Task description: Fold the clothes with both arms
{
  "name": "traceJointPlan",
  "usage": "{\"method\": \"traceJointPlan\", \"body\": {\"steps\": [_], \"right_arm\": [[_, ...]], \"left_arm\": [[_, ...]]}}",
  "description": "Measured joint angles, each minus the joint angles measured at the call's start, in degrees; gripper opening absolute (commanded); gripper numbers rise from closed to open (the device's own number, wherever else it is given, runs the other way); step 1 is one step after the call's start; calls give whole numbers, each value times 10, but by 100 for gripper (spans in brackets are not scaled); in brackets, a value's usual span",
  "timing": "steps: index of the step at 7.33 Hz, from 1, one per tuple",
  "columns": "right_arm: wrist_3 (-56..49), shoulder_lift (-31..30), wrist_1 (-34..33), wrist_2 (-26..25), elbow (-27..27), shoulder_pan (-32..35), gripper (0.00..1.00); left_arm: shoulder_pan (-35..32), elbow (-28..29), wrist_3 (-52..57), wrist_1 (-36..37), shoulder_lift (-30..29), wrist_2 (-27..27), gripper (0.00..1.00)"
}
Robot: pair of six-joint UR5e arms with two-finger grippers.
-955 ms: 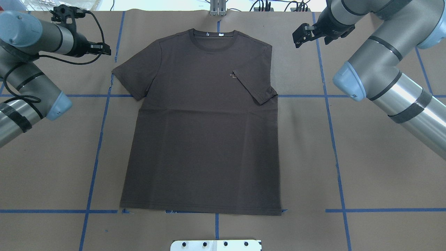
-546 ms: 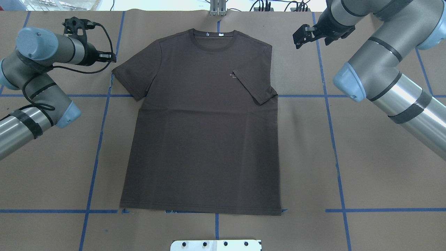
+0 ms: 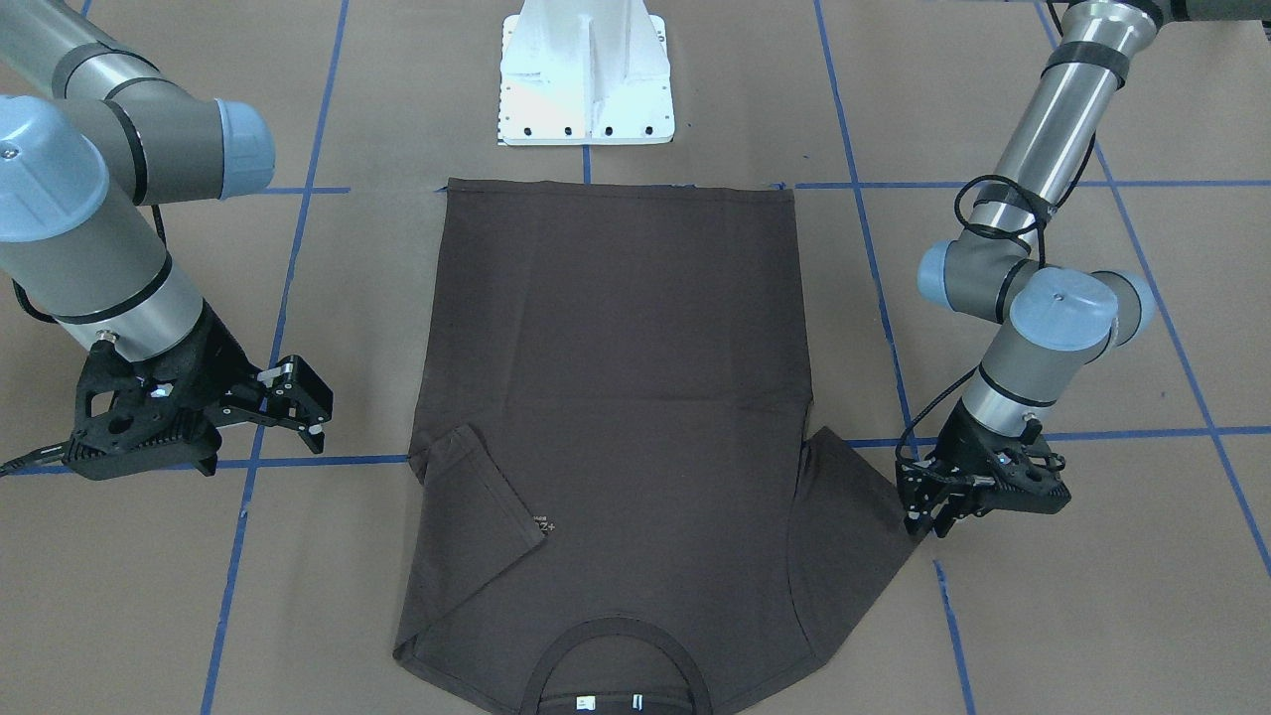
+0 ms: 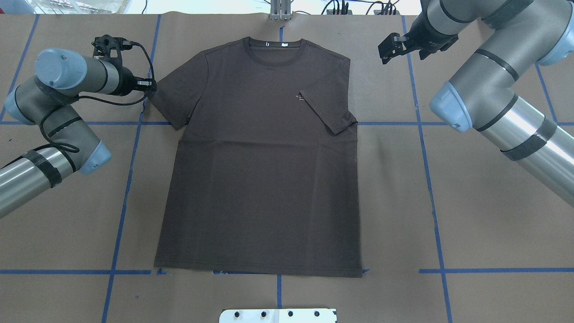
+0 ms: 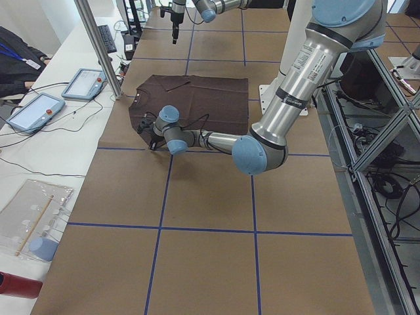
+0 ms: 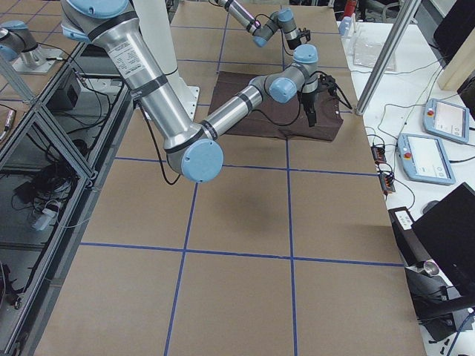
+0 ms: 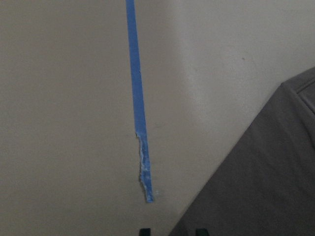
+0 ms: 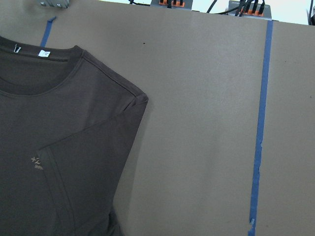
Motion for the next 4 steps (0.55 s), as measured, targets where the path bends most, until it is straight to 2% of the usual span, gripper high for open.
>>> {"method": "traceJointPlan", "body": {"steps": [2,3,4], "right_arm": [[0,-2,0,0,0,0,100],[0,-3,0,0,0,0,100],[0,-3,0,0,1,0,100]], "left_arm": [[1,0,0,0,2,0,42],[2,0,0,1,3,1,28],[2,0,0,1,3,1,0]]}}
